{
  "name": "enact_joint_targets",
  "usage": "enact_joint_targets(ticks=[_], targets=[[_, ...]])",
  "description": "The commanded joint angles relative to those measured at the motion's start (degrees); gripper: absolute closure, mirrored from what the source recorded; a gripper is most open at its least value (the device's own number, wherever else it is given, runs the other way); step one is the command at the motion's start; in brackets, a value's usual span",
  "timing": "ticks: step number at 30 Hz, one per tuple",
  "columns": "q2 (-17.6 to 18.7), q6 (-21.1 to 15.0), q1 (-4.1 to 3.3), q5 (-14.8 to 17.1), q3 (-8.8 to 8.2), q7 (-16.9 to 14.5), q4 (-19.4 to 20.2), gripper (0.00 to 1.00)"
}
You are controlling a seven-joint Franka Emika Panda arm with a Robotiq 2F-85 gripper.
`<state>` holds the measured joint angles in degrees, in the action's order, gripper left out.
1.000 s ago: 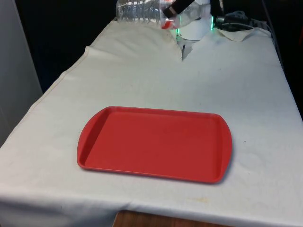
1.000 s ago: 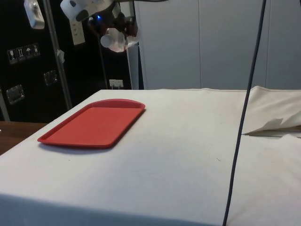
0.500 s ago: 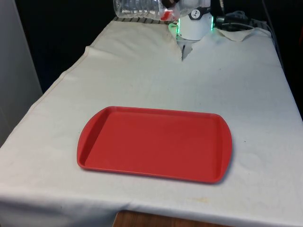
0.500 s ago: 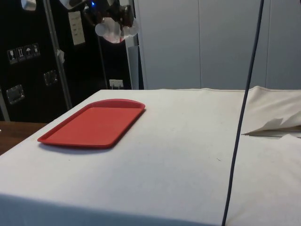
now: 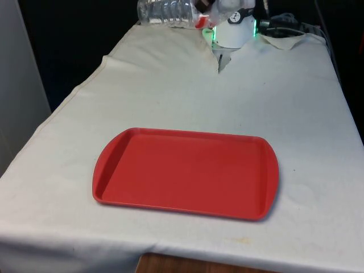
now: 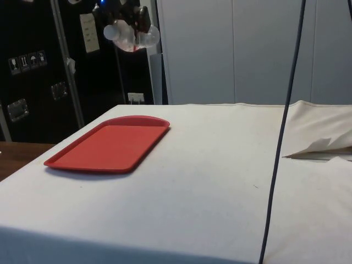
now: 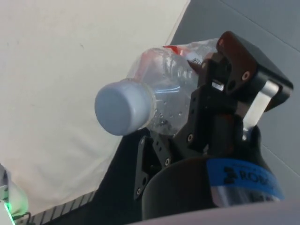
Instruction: Place the bottle upright on the tray.
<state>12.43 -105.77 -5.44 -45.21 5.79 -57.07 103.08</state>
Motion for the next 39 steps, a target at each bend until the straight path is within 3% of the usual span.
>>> enact_joint_targets(ticks=[1, 5, 6, 14, 15, 24, 25, 26, 33, 35, 39], targets=[[0.40, -0.69, 0.23, 0.92, -0.06, -0.11, -0.57, 1.00], [1.09, -1.78, 0.40, 2.64, -0.52, -0.11, -1.55, 1.00], [0.74, -1.03, 0.11, 1.66, -0.46, 0.00, -1.03, 1.00], [2.12, -3.72, 0.69, 5.79, -1.26, -0.06, -3.09, 1.00], [1.95, -3.27, 0.40, 5.21, -1.32, 0.11, -2.81, 1.00], [3.04, -6.13, 0.97, 9.45, -2.12, -0.06, -4.30, 1.00], [2.86, -5.79, 0.69, 9.05, -2.23, 0.11, -4.01, 1.00], [3.15, -6.42, 0.97, 9.85, -2.23, -0.06, -4.35, 1.00], [3.55, -8.54, 1.09, 12.95, -2.98, -0.06, -4.87, 1.00], [3.44, -8.19, 0.80, 12.66, -3.15, 0.11, -4.70, 1.00], [3.72, -9.74, 1.09, 14.95, -3.44, -0.06, -5.04, 1.00]])
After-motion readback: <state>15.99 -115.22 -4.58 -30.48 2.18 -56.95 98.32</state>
